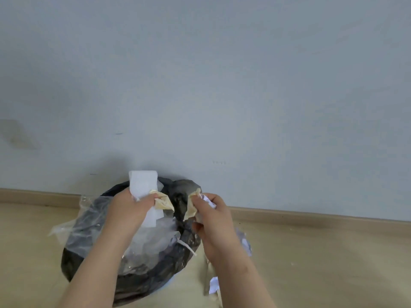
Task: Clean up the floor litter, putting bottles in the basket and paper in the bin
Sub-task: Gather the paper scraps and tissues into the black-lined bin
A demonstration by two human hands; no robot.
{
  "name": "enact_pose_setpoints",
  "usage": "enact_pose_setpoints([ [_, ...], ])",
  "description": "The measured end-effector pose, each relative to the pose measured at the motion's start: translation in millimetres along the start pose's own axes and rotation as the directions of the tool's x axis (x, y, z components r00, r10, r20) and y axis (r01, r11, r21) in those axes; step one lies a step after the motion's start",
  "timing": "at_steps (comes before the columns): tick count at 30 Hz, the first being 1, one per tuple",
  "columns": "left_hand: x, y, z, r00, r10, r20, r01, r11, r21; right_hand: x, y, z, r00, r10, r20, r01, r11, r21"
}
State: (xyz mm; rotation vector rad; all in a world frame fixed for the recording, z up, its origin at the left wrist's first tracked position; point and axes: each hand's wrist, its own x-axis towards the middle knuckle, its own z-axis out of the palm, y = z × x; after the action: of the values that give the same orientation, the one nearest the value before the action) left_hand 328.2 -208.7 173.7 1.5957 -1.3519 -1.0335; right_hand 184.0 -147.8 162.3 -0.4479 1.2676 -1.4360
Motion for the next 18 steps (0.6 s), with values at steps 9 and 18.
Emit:
enact_pose_setpoints([
  [9, 24.2, -30.7, -28.9, 0.995, -0.052, -0.089, 0.079, 0.939, 0.334, 27.9, 17.9, 54.5, 0.999, 0.050, -0.004, -0.049, 0.948, -0.316],
  [18, 29.3, -30.8, -11.5, 0.994, 0.048, -0.096, -0.016, 0.953, 0.304, 42.7, 21.4, 47.9, 0.993, 0.104, 0.050, -0.082, 0.939, -0.333],
])
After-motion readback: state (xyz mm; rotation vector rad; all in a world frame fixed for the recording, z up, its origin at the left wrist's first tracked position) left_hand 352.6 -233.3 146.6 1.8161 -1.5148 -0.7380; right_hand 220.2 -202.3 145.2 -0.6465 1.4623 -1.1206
